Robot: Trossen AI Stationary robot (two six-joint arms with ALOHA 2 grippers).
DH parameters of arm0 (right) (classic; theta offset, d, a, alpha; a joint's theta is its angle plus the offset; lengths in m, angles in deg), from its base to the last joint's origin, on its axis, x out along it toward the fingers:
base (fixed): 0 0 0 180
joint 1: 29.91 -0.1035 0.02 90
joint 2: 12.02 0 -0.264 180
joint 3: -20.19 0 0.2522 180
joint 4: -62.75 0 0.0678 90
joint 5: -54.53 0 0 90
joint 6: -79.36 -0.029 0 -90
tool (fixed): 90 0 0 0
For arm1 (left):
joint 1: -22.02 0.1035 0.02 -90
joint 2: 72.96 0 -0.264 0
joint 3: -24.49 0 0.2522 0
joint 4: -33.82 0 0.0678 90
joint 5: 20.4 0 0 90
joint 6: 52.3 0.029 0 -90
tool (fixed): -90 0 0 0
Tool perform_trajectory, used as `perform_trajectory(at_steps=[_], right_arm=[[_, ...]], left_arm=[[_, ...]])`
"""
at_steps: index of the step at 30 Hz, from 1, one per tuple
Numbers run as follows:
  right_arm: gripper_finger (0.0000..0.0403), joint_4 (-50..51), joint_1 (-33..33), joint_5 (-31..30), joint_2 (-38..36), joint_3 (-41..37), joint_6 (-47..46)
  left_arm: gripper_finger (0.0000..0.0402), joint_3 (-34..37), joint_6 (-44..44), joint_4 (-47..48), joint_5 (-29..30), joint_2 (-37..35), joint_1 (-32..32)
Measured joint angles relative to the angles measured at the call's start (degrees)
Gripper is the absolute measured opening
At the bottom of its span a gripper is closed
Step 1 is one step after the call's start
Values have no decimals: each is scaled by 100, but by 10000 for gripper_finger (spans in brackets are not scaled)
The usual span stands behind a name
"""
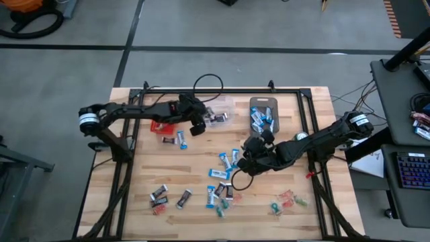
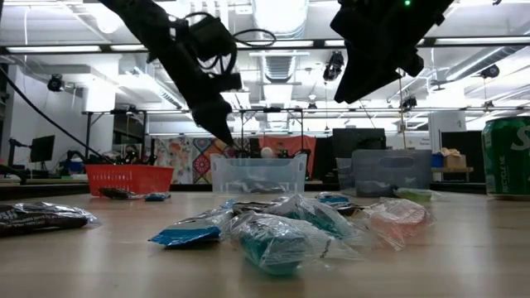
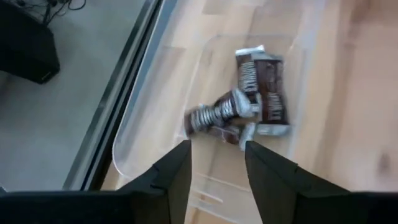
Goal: Sort candy
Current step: Put the green candy into the red bin
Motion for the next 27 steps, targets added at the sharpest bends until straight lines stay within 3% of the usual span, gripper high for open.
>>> perform_trajectory(at_steps=[7,12,18,27], right_arm=[[125,2,43,994,0,0,-100],[125,457,198,1706,0,0,-778],[125,1521,197,1590,62,-74,-1881],[123,1495,493,1387,87,-692,-2677]], left_arm=[[139,0,-328,68,-190,-589,-759],[139,3,-688,39,-190,-1018,-1517],[139,11,-1027,35,-49,-1390,-2473],[139,15,-1118,33,225,-1548,-3108]])
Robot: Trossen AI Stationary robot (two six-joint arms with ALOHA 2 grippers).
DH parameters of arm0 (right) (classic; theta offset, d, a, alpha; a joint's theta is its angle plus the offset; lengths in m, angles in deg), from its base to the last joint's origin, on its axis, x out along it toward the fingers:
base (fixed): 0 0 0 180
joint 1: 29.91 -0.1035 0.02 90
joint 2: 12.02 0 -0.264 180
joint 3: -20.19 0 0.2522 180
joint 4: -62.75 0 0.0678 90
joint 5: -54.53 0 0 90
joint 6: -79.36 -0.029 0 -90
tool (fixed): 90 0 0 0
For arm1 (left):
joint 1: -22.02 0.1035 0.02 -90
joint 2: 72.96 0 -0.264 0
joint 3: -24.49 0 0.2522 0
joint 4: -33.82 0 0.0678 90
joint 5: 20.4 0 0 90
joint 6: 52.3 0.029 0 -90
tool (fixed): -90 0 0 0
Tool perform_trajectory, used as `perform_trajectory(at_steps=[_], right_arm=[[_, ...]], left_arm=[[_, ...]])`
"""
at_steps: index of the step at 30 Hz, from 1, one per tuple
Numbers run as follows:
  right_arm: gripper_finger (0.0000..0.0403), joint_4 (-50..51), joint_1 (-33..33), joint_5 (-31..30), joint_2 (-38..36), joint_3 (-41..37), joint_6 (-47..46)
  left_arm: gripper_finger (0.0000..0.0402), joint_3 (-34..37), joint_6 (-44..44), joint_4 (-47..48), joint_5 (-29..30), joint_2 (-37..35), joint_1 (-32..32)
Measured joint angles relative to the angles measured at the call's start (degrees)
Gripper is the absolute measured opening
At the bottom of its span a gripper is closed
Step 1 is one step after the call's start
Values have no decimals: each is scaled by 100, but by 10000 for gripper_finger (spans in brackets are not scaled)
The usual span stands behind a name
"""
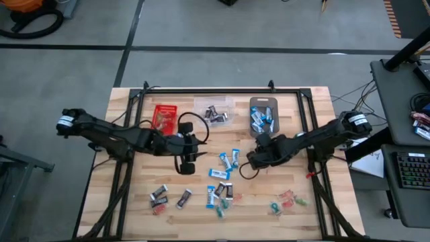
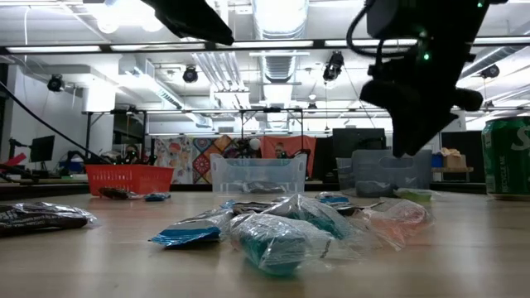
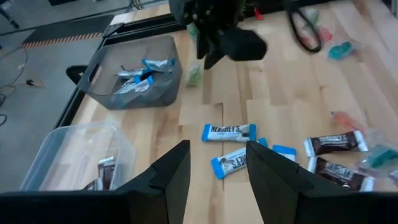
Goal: Sort candy
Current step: Put the green candy into the red bin
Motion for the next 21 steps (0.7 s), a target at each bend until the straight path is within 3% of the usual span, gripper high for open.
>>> perform_trajectory(at_steps=[11,21], right_arm=[[96,-87,251,-11,0,-183,-239],[97,-625,262,-141,0,-716,-211]], left_arm=[[139,2,-30,11,236,20,0],[139,2,-26,5,245,152,1]])
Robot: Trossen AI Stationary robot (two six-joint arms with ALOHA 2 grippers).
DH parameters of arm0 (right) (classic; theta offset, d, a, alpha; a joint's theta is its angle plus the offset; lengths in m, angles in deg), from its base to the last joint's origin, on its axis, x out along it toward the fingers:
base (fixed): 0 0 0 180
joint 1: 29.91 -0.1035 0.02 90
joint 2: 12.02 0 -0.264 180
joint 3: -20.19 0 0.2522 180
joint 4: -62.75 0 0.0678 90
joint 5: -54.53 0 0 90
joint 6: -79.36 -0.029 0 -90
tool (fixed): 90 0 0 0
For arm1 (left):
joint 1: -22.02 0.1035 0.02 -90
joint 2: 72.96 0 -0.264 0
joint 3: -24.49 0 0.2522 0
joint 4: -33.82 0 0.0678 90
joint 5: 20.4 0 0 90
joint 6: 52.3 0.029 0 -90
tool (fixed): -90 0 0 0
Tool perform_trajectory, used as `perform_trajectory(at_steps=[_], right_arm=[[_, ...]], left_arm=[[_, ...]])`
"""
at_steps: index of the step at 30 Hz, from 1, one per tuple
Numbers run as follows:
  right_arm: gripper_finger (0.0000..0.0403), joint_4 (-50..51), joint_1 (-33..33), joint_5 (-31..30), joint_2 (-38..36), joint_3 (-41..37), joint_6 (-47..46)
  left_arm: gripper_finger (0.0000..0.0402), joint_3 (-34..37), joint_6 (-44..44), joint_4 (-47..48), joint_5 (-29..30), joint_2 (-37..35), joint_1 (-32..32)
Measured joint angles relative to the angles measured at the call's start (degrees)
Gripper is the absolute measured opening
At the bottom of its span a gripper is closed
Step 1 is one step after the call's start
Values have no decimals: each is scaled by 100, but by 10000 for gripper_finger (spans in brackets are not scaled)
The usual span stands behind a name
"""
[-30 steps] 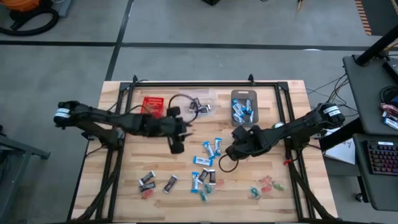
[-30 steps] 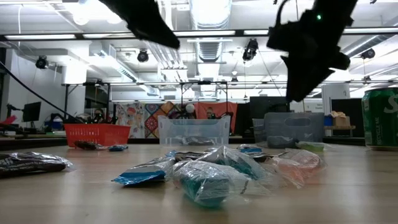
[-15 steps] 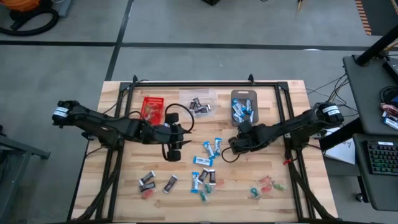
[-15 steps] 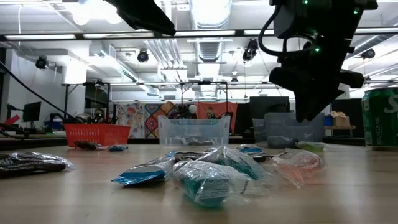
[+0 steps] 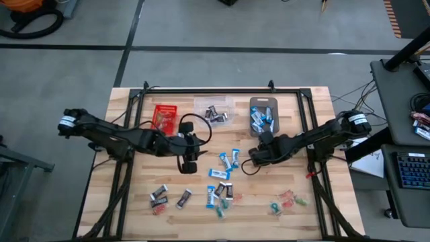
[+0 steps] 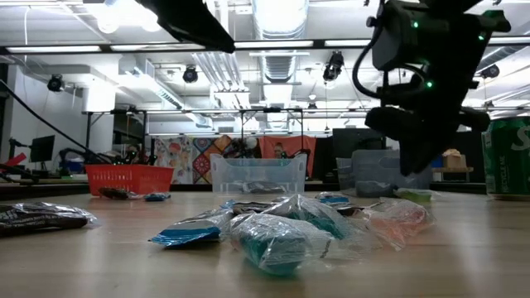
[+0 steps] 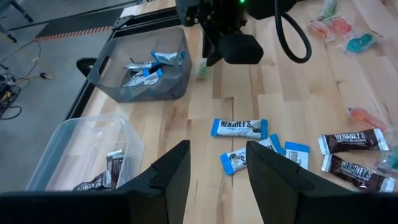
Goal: Sort candy
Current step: Put the green candy into the red bin
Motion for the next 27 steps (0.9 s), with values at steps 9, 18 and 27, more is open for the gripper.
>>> perform_trajectory(at_steps=[9,18,27], right_arm=[[98,-355,85,-19,0,-301,-78],[98,-776,163,-168,0,-565,177],[97,-1598,204,-179,0,-1016,707]], left_arm=[[139,0,-7,-20,0,54,-1],[139,0,-9,-42,0,58,1],[139,0,-9,-59,-1,60,0]])
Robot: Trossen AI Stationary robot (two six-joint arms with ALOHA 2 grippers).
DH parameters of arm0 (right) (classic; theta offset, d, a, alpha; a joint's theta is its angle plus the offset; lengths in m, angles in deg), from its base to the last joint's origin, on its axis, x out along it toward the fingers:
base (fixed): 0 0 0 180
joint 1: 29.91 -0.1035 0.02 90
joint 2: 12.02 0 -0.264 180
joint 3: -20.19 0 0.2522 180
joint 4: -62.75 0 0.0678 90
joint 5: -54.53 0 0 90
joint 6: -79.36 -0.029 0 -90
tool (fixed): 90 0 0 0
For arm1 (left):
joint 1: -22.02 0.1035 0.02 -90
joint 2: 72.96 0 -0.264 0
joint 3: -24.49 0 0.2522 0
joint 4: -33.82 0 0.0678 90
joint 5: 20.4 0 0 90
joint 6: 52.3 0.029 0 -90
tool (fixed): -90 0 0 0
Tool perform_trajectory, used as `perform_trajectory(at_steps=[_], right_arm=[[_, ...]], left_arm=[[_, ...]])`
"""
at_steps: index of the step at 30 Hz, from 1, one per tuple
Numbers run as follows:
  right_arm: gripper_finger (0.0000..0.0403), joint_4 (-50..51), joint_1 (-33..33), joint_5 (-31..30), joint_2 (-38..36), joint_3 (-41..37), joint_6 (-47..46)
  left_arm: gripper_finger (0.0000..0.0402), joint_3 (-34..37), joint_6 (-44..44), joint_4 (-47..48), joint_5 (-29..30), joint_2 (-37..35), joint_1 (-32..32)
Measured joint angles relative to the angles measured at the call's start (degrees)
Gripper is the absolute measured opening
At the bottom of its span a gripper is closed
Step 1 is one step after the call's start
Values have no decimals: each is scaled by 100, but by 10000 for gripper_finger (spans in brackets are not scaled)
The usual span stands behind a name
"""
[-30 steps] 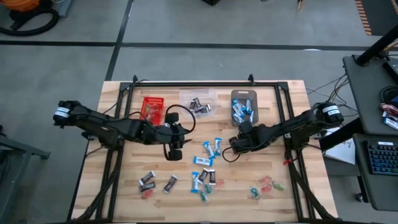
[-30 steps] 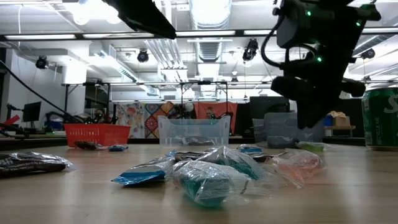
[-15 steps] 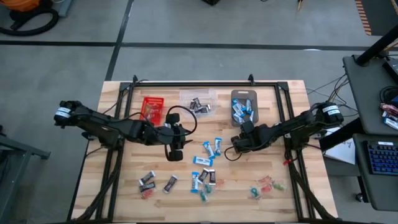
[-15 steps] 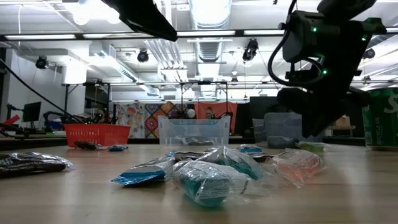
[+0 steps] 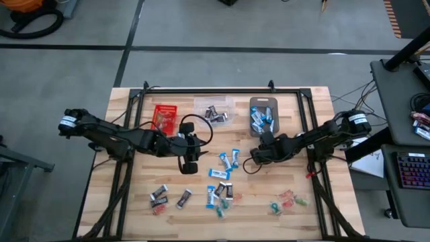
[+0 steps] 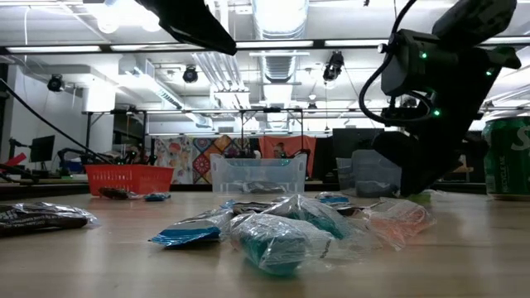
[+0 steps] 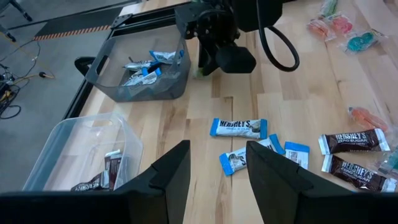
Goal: Sort candy
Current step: Put the green candy into the red bin
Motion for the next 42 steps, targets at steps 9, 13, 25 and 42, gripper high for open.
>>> perform_trajectory(at_steps=[9,13,25,42], right_arm=[[41,-489,0,56,-7,-207,475],[13,-535,-45,144,-36,-171,841],[8,-800,-617,175,-1085,-135,1530],[8,-6420,-868,2195,-761,-290,4570]], left_arm=[[139,0,0,-56,-2,0,0],[139,43,-2,-152,-19,5,-10],[139,833,20,-1574,-791,7,-29],[139,2743,180,-6135,-2148,7,-31]])
